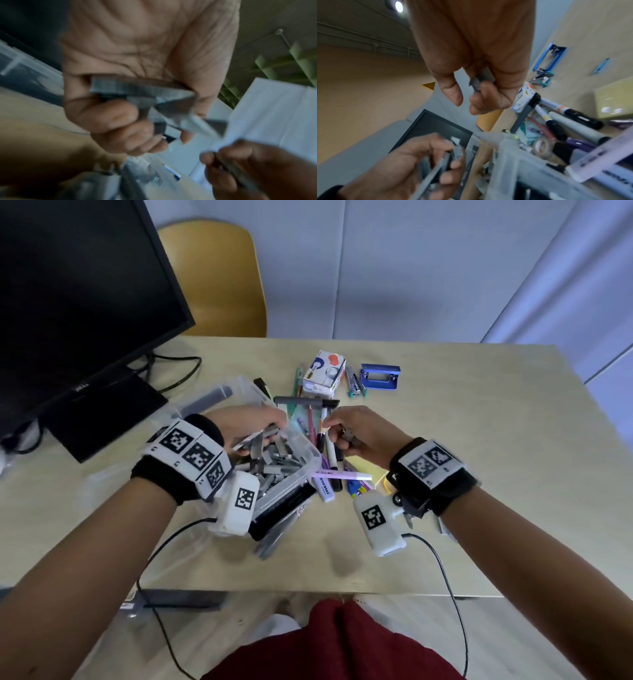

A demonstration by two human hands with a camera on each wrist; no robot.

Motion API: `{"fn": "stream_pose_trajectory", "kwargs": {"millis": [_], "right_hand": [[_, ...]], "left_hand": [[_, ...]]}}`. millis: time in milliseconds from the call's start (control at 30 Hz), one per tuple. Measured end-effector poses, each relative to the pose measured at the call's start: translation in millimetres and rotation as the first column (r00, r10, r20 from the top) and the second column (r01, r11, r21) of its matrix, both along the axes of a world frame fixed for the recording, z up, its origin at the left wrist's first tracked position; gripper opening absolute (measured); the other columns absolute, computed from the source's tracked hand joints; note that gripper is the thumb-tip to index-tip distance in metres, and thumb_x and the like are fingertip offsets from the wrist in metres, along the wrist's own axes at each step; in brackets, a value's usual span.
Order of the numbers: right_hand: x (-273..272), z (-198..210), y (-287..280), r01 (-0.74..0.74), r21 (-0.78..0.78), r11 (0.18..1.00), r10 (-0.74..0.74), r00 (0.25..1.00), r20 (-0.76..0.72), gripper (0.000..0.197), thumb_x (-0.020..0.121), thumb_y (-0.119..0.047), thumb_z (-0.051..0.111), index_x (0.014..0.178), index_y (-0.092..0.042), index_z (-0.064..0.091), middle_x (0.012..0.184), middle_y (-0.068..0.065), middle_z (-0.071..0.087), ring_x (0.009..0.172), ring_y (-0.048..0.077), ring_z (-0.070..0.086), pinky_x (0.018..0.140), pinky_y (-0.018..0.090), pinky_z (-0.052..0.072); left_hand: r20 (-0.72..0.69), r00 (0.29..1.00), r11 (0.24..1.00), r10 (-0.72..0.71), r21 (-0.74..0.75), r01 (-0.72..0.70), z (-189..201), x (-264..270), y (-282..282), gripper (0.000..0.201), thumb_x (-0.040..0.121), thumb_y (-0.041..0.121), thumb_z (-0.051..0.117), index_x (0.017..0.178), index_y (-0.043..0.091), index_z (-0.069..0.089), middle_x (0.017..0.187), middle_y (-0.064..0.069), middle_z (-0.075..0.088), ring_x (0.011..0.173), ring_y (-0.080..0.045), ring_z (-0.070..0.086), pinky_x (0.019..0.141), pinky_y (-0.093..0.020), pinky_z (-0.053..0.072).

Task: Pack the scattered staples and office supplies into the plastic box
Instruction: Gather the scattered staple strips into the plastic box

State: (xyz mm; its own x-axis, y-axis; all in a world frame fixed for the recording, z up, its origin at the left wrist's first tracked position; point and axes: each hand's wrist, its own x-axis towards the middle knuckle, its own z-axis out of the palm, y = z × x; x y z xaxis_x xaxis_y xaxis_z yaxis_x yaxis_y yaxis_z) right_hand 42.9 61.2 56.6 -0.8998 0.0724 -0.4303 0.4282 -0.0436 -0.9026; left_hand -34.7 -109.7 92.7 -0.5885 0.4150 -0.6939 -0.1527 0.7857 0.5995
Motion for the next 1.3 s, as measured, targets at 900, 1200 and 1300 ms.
{"fn": "stream_pose_trajectory", "kwargs": {"millis": [900, 1200, 1300], "right_hand": [[-37.1, -3.0, -135.0, -0.414, 0.786, 0.459, 0.679, 0.734, -0.01, 0.034, 0.084, 0.008, 0.05, 0.113, -0.006, 0.062, 0.112, 0.007, 0.064, 0.101, 0.017, 0.058, 0.084, 0.017, 0.036], [-37.2, -13.8, -127.6, -0.273, 0.834, 0.48, 0.628, 0.77, -0.11, 0.024, 0.082, -0.001, 0.058, 0.104, -0.007, 0.067, 0.107, 0.007, 0.065, 0.089, 0.012, 0.054, 0.085, 0.024, 0.044], [-35.3, -19.3, -126.3, -0.283, 0.854, 0.436, 0.632, 0.772, -0.068, 0.028, 0.084, -0.005, 0.058, 0.11, -0.01, 0.066, 0.11, 0.006, 0.065, 0.092, 0.013, 0.057, 0.086, 0.022, 0.041]], "left_hand": [[-0.335, 0.913, 0.97, 0.232, 0.008, -0.244, -1.9, -45.8, -89.5, 0.02, 0.093, 0.002, 0.043, 0.099, -0.001, 0.061, 0.078, -0.011, 0.059, 0.063, -0.021, 0.055, 0.048, -0.021, 0.045], [-0.578, 0.811, 0.962, -0.089, -0.262, -0.081, -22.5, -58.5, -88.5, 0.033, 0.092, 0.012, 0.043, 0.123, 0.001, 0.049, 0.128, -0.021, 0.051, 0.118, -0.035, 0.048, 0.095, -0.038, 0.039], [-0.56, 0.818, 0.948, -0.134, -0.314, -0.059, -24.1, -58.8, -86.5, 0.032, 0.093, 0.013, 0.041, 0.122, 0.003, 0.05, 0.121, -0.02, 0.054, 0.114, -0.035, 0.05, 0.09, -0.037, 0.04]]}}
